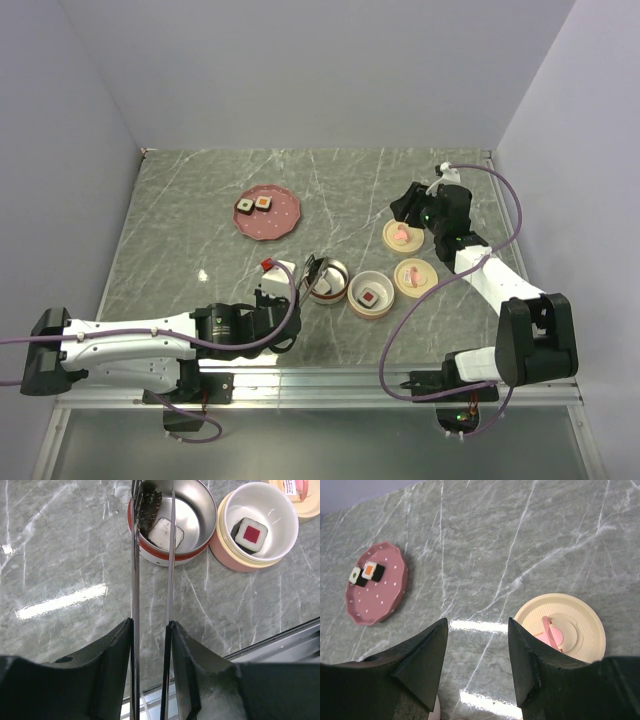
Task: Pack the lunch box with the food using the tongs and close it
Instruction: Place the food into the lunch box, then pick up the food using the clamp
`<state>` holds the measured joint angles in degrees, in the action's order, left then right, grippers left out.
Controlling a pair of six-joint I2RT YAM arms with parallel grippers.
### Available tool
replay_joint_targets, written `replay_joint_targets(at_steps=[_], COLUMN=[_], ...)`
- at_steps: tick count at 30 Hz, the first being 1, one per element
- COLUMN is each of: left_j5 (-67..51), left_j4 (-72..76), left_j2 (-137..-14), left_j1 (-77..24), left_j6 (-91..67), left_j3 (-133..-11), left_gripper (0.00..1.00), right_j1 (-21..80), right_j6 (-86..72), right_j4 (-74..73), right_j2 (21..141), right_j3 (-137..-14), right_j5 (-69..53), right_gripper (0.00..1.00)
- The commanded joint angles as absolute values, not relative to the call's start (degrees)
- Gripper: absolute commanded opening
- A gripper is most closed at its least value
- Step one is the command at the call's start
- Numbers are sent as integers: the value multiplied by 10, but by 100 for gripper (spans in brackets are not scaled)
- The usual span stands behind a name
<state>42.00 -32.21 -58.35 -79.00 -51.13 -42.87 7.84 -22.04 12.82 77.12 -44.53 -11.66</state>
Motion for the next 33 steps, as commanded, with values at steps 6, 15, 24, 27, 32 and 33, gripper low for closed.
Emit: replay_joint_targets(at_steps=[6, 15, 24, 27, 32, 33], left_j5=[447, 487, 471, 436, 403, 394], left_j4=[-296, -265, -188, -157, -106, -102], left_j2=[-577, -565, -566, -568, -577, -586], left_j1=[-795, -795, -709, -644, -549, -535], left_j6=[-495, -466, -407, -385, -340, -334], left_j3=[-457, -468, -444, -434, -437, -441], left_gripper=[43, 43, 44, 44, 44, 44], right_j1=[74, 74, 74, 74, 74, 73], right_j6=[-217, -217, -218, -217, -219, -218], right_j4=[140, 143, 150, 152, 160, 160], right_j2=[762, 764, 756, 753, 758, 759], right_j3=[-452, -450, -444, -440, -437, -438], right_j5=[-117, -116, -122, -123, -127, -128], right_gripper=[59, 59, 59, 59, 59, 59])
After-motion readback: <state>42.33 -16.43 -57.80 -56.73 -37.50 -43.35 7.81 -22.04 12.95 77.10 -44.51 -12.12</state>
